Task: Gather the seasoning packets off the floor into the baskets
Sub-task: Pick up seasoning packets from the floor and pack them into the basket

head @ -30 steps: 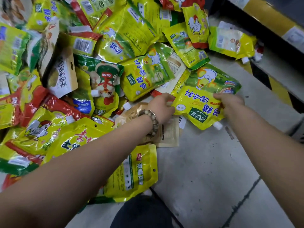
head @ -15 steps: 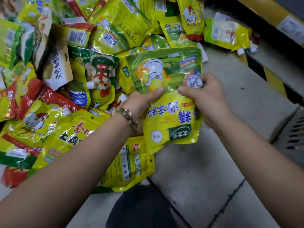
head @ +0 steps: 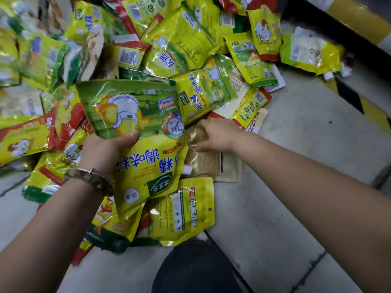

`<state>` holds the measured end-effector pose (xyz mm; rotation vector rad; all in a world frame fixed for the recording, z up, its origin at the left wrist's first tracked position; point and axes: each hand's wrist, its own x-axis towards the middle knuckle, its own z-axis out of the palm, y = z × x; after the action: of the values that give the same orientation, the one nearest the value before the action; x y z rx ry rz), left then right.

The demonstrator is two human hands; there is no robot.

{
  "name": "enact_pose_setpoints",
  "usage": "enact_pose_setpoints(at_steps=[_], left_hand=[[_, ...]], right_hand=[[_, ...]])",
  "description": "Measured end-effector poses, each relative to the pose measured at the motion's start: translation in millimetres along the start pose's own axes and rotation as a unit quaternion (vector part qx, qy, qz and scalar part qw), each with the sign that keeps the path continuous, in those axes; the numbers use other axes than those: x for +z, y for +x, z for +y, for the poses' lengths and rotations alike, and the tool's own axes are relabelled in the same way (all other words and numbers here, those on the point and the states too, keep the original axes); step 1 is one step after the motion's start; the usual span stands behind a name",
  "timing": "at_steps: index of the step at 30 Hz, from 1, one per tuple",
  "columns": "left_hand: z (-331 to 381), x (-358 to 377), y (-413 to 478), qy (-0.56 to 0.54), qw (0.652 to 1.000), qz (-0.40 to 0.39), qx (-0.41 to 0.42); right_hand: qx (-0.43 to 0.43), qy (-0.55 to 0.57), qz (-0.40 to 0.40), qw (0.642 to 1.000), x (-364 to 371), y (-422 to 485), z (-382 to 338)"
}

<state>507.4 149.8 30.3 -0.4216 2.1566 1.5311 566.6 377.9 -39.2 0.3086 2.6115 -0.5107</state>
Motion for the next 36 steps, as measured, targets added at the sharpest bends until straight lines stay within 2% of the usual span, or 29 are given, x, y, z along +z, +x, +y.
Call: enact_pose_setpoints(at_steps=[5,7,9,12,15,18,24,27,31,36], left_hand=[[-12,-13,1,-0.029,0.998,0.017,-0.052],[-15,-14,3,-0.051,0.996,0.021,-0.064],[-15,-14,3,-0.064,0.995,0.022,-0.075],[-14,-15,6,-0.076,0.994,0.016,-0.082],[-7,-6,5,-0.082,0.993,0.015,-0.082],[6,9,-1,-0.098,0.994,-0.007,-0.044],[67,43,-38,-0.126,0.985,-0.081,0.080],[103,57,-67,-0.124,0.977,-0.087,0.148],[157,68,-105,-0.091,0.970,-0.100,0.200],[218,93,-156,-0.052,0.951,-0.115,0.282]], right_hand=[[0.043,0.039,-0.024,0.998,-2,7,-1],[0.028,0.091,-0.036,0.995,-8,3,4],[0.031,0.154,-0.014,0.988,-7,-3,14],[0.077,0.250,0.077,0.962,-5,-17,35],[0.111,0.370,0.198,0.901,-16,-42,53],[0.114,0.417,0.311,0.846,-39,-71,63],[0.124,0.394,0.476,0.776,-107,-130,59],[0.123,0.337,0.528,0.770,-162,-148,54],[0.117,0.295,0.566,0.761,-239,-173,53],[0.120,0.213,0.589,0.771,-319,-250,68]])
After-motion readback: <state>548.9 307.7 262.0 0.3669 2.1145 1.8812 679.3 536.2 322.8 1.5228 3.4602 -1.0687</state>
